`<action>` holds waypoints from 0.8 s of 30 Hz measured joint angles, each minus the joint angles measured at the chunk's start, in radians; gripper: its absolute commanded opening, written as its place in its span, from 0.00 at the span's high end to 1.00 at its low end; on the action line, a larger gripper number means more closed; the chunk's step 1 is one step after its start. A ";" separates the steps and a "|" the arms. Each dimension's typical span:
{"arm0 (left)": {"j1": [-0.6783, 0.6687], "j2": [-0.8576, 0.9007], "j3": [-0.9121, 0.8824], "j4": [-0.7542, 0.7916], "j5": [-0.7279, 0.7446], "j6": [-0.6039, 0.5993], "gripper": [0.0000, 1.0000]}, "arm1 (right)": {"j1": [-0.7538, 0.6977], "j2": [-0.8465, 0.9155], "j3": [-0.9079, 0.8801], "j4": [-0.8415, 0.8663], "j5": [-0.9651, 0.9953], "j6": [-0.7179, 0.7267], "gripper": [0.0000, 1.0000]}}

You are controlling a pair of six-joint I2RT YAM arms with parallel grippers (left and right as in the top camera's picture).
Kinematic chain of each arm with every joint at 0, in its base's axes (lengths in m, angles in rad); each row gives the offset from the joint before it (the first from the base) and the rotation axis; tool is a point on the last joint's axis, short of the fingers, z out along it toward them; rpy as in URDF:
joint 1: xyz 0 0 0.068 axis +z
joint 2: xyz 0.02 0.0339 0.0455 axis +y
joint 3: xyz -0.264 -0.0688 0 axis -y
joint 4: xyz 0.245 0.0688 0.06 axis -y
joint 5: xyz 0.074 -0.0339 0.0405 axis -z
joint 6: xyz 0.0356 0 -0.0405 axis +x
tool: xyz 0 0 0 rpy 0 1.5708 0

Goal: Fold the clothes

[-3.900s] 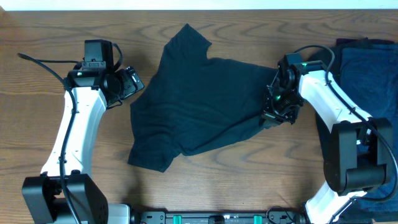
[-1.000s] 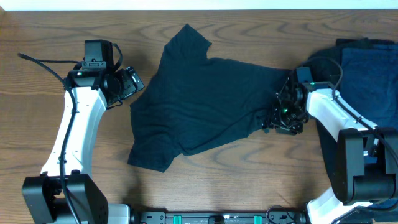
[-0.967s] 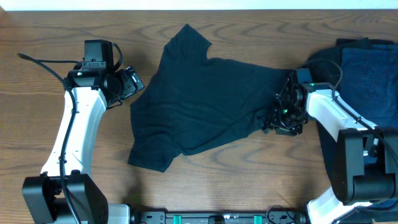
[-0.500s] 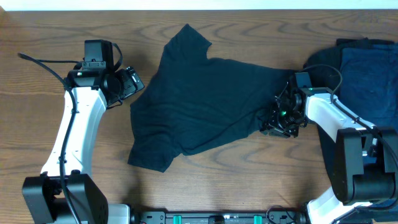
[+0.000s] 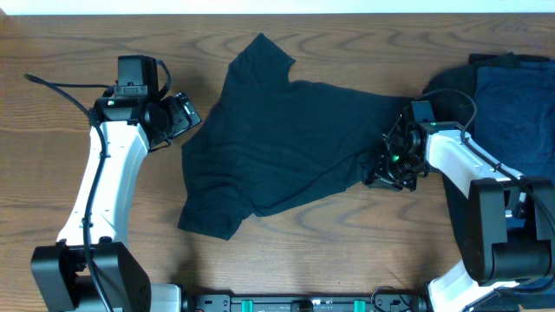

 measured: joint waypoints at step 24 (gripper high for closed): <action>0.000 0.000 0.000 0.000 0.000 0.000 0.02 | 0.000 0.000 0.062 -0.039 0.021 -0.041 0.99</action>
